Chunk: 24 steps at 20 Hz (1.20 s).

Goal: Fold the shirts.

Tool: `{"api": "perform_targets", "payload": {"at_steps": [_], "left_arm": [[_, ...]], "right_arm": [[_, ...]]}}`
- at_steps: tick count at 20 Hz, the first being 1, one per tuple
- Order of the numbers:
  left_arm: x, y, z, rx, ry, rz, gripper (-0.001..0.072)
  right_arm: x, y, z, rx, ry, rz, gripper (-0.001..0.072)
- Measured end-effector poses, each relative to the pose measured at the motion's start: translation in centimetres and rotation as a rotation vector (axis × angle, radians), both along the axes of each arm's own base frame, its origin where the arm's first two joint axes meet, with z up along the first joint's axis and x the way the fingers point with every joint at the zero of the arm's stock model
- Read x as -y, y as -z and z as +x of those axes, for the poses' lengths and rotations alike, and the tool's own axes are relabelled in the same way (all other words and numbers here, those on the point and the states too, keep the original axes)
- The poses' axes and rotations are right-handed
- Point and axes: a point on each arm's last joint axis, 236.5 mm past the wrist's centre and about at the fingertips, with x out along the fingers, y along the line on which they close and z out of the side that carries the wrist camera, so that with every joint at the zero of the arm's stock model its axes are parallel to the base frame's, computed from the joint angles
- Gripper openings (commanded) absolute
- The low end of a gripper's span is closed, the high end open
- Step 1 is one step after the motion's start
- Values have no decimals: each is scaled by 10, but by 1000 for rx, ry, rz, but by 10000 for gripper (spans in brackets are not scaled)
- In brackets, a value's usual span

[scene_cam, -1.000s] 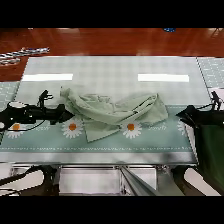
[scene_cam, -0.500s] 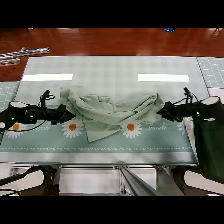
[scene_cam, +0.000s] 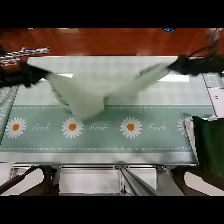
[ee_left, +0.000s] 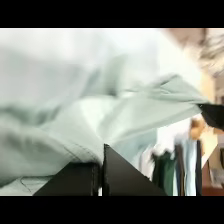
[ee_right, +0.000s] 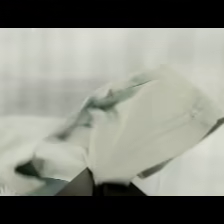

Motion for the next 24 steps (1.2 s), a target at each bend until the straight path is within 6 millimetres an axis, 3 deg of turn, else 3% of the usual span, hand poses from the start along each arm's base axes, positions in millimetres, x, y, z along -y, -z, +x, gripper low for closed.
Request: {"api": "perform_targets", "payload": {"at_steps": [2,5,7,10,13,16,18,20,22,24], "left_arm": [[-7,-102,-2,237,-24,-2,18],[-3,-228,-38,531,-40,64,18],[5,-292,-74,693,-62,127,18],[26,-355,-130,890,-104,239,18],[47,-373,-169,973,-145,378,18],[56,-365,-192,965,-177,523,18],[51,-347,-199,906,-199,610,18],[32,-323,-196,805,-239,687,18],[10,-284,-183,647,-263,746,18],[-7,-229,-161,466,-249,778,19]], "right_arm": [[2,-93,-7,202,2,-47,24],[1,-212,-53,477,16,-120,24],[2,-264,-96,610,41,-179,24],[11,-309,-161,744,114,-280,24],[28,-330,-219,816,221,-375,24],[49,-317,-257,760,303,-457,24],[57,-293,-269,667,320,-488,24],[63,-256,-270,534,315,-498,24],[63,-215,-260,400,285,-485,24],[60,-172,-241,288,246,-453,24]]}}
